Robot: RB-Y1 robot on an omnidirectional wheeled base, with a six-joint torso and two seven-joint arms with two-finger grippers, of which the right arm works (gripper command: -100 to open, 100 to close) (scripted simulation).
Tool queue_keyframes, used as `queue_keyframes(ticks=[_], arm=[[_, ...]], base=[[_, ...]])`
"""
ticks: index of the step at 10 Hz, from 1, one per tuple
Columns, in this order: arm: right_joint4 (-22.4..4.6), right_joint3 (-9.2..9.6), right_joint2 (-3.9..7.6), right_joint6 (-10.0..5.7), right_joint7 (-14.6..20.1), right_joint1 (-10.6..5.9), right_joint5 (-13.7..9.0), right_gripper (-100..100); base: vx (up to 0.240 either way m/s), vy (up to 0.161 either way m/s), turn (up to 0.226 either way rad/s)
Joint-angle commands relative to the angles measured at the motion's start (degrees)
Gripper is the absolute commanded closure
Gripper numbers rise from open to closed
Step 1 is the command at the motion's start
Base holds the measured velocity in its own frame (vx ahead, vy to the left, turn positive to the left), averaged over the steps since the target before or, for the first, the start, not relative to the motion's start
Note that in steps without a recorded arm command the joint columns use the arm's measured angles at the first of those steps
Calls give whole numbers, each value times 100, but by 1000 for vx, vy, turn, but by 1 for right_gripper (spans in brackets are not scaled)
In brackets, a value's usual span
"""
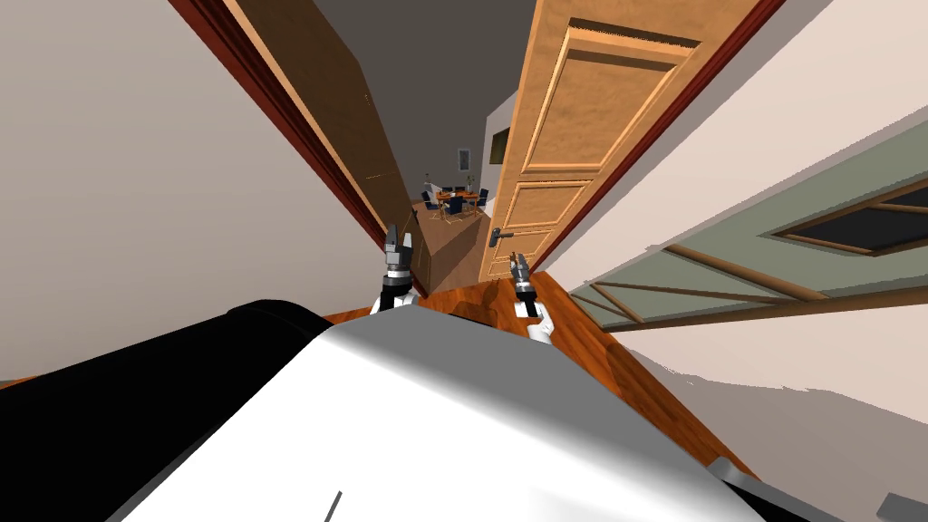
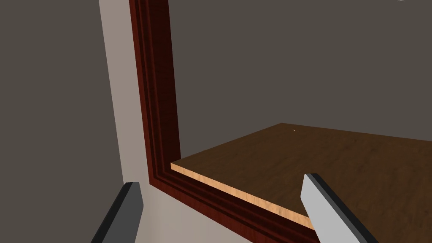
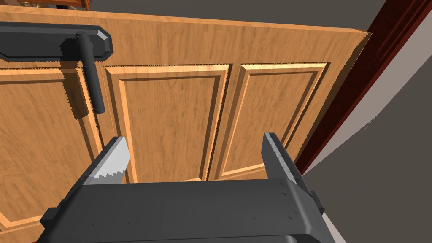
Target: Push the door open
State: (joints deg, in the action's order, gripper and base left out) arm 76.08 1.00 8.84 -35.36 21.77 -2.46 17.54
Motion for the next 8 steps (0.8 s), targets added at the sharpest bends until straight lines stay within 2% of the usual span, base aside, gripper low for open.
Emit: queue_keyframes(ticks=[1,2,3,7,8], arm=[[-265,10,37,-12,100,-154,48,-100],[-442,22,69,-9,188,-281,91,-100],[-475,22,69,-9,188,-281,91,-100],[-1269,68,189,0,529,-776,256,-100],[-1294,68,189,0,529,-776,256,-100]], base=[[40,-42,39],[70,-63,77],[54,-45,22],[75,-58,52],[40,-62,24]])
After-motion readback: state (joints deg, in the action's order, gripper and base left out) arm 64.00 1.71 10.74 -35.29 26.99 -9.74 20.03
